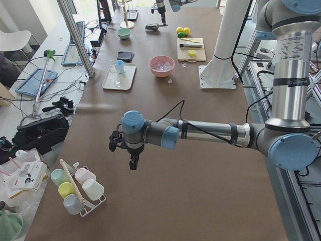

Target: Put ice in cup with scoop

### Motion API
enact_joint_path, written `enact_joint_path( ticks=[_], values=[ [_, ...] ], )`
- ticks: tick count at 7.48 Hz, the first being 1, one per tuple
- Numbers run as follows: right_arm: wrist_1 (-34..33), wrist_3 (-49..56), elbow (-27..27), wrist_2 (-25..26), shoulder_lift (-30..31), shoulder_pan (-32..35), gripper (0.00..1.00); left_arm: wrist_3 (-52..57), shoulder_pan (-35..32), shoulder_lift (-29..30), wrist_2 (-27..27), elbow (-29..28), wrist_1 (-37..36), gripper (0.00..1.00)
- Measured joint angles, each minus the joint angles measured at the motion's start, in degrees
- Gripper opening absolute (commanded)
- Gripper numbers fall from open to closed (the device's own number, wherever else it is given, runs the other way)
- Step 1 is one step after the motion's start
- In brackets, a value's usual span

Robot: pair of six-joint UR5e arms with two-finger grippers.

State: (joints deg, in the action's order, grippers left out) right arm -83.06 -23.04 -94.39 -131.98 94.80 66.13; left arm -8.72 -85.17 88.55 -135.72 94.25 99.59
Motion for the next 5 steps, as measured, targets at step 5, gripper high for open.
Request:
enact_joint_path(
  ticks=[5],
  values=[
    [-0.87, 7.22, -4.58, -2.56, 2.32, 5.94, 0.99, 0.4, -5.4, -2.43, 0.28, 5.41, -6.86, 0.99]
  ],
)
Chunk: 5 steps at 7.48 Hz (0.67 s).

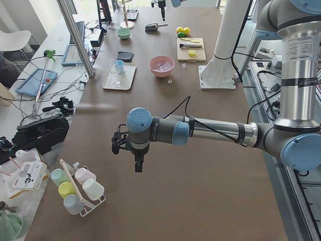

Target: Put ice in cup with scoop

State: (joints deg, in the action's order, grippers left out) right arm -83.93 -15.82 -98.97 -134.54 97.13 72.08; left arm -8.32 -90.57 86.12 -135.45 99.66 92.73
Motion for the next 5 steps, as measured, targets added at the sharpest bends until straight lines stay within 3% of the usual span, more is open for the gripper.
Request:
enact_joint_path(
  ticks=[1, 3, 5],
  values=[
    [-1.91, 4.94, -0.45, -0.49, 0.69, 3.5, 0.99, 0.03, 0.0, -0.04, 0.04, 0.17, -0.5, 0.99],
    [-12.58, 15.56, -2.98, -0.63, 0.99, 10.57, 0.99, 0.05, 0.1, -0.07, 0.06, -0.03, -0.83, 0.99],
    [-18.37, 20.58, -4.02, -0.17, 0.99, 15.33, 0.99, 0.06, 0.24, -0.07, 0.05, -0.1, -0.91, 0.99]
  ],
)
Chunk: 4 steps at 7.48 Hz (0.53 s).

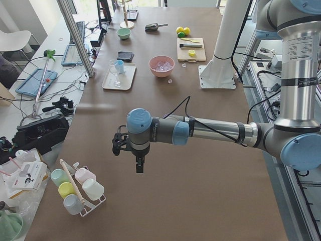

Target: Put ice in cup with scoop

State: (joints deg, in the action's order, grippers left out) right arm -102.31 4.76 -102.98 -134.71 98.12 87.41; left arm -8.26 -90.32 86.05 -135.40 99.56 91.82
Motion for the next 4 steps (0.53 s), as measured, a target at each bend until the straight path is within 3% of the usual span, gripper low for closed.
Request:
enact_joint_path(
  ticks=[4],
  values=[
    [-0.87, 0.94, 0.19, 1.88, -0.09, 1.0, 0.99, 0.0, 0.14, 0.0, -0.03, 0.02, -0.03, 0.99]
  ],
)
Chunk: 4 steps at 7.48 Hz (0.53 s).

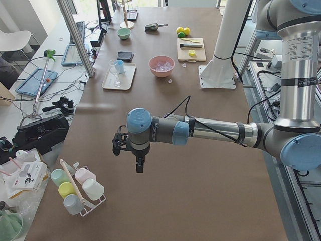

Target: Put ice in cup with scoop

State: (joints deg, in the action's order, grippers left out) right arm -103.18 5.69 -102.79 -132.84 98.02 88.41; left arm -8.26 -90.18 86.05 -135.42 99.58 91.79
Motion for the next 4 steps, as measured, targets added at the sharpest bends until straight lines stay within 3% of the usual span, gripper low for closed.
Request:
enact_joint_path(
  ticks=[4],
  values=[
    [0.16, 0.06, -0.18, 0.67, -0.07, 0.04, 0.99, 0.0, 0.01, 0.0, -0.02, -0.01, -0.03, 0.99]
  ],
)
